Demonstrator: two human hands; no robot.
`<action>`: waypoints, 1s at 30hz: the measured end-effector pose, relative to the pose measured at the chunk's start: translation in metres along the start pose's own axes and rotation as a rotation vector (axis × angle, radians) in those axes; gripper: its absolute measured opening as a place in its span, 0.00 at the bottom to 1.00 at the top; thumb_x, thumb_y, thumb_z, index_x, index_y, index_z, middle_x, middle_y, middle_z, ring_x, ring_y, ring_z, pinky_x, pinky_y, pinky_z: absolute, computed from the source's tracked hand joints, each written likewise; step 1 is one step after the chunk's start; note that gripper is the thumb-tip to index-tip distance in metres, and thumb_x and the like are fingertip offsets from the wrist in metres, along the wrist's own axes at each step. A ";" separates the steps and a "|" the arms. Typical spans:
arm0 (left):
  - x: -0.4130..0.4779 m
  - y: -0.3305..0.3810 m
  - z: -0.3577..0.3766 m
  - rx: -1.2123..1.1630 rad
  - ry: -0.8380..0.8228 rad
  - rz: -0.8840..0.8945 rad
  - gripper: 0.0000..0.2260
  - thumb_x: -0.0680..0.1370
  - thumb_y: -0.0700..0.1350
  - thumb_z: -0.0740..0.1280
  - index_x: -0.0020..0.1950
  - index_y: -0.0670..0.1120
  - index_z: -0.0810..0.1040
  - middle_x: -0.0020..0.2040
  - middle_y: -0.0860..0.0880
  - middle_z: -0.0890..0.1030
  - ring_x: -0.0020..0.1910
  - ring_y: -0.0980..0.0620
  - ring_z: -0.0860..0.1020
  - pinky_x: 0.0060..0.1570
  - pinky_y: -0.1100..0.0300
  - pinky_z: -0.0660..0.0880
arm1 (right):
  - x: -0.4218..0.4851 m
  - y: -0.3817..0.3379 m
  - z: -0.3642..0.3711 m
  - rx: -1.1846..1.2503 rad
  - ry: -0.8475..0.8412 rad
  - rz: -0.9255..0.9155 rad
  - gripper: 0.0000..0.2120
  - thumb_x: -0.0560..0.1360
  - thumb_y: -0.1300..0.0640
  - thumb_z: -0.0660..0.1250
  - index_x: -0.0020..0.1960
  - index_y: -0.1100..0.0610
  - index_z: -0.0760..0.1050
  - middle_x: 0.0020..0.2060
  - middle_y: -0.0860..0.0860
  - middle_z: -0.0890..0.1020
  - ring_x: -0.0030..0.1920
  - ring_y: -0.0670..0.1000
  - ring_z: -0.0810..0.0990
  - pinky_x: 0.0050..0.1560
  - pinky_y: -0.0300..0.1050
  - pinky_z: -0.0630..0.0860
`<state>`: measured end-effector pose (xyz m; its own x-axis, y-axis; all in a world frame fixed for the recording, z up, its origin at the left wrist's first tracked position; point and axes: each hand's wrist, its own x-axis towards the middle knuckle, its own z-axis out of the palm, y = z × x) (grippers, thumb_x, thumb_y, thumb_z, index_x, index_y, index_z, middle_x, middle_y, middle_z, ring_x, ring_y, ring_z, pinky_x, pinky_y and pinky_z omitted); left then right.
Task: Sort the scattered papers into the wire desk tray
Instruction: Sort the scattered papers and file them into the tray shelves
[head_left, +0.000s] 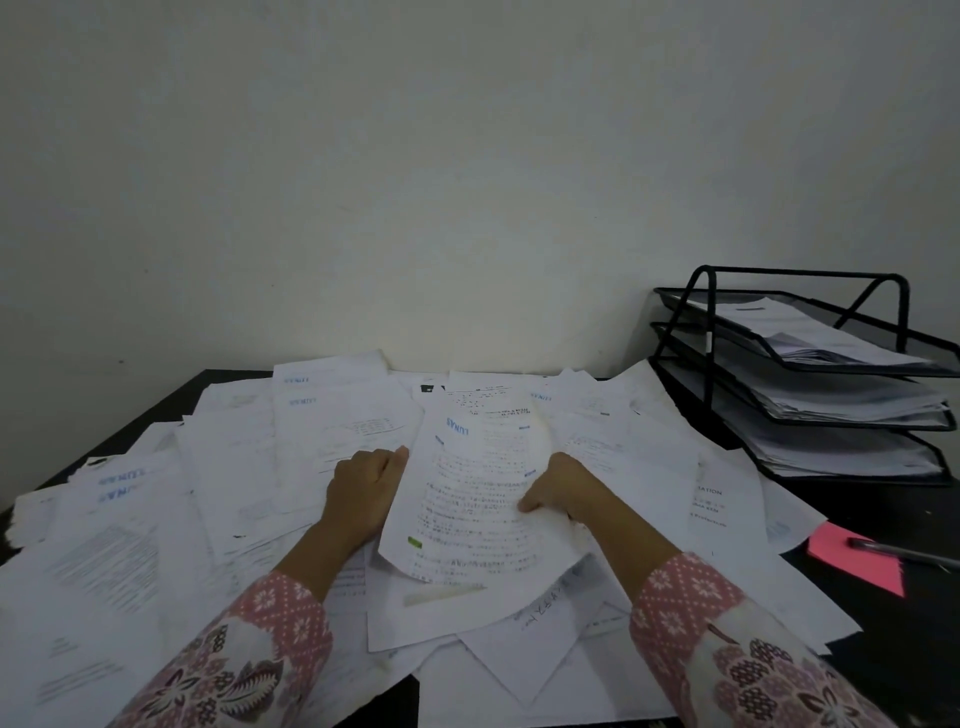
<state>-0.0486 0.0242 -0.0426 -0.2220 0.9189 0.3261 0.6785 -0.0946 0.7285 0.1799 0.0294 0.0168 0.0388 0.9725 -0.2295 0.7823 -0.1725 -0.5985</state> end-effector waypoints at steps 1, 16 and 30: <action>0.001 0.000 0.002 0.040 0.010 0.005 0.21 0.81 0.54 0.55 0.33 0.45 0.72 0.36 0.44 0.79 0.40 0.45 0.77 0.43 0.53 0.72 | 0.000 0.003 -0.003 0.049 0.023 0.008 0.28 0.72 0.59 0.72 0.67 0.65 0.64 0.63 0.59 0.71 0.65 0.56 0.70 0.56 0.43 0.71; -0.003 0.047 0.061 0.322 -0.161 0.228 0.41 0.64 0.67 0.40 0.61 0.48 0.78 0.61 0.49 0.76 0.61 0.49 0.71 0.59 0.54 0.65 | 0.024 0.096 -0.068 0.025 0.337 0.301 0.09 0.76 0.58 0.61 0.50 0.64 0.72 0.50 0.58 0.75 0.53 0.57 0.74 0.52 0.45 0.71; -0.003 0.076 0.087 0.340 -0.262 0.217 0.19 0.80 0.56 0.57 0.66 0.47 0.73 0.65 0.49 0.72 0.64 0.49 0.68 0.63 0.54 0.63 | 0.036 0.103 -0.058 0.570 0.443 0.223 0.32 0.73 0.68 0.66 0.70 0.68 0.52 0.58 0.60 0.72 0.57 0.59 0.74 0.54 0.48 0.73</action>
<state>0.0647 0.0470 -0.0404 0.1047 0.9615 0.2541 0.8897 -0.2047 0.4080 0.2979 0.0560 -0.0088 0.4993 0.8561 -0.1339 0.2885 -0.3099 -0.9059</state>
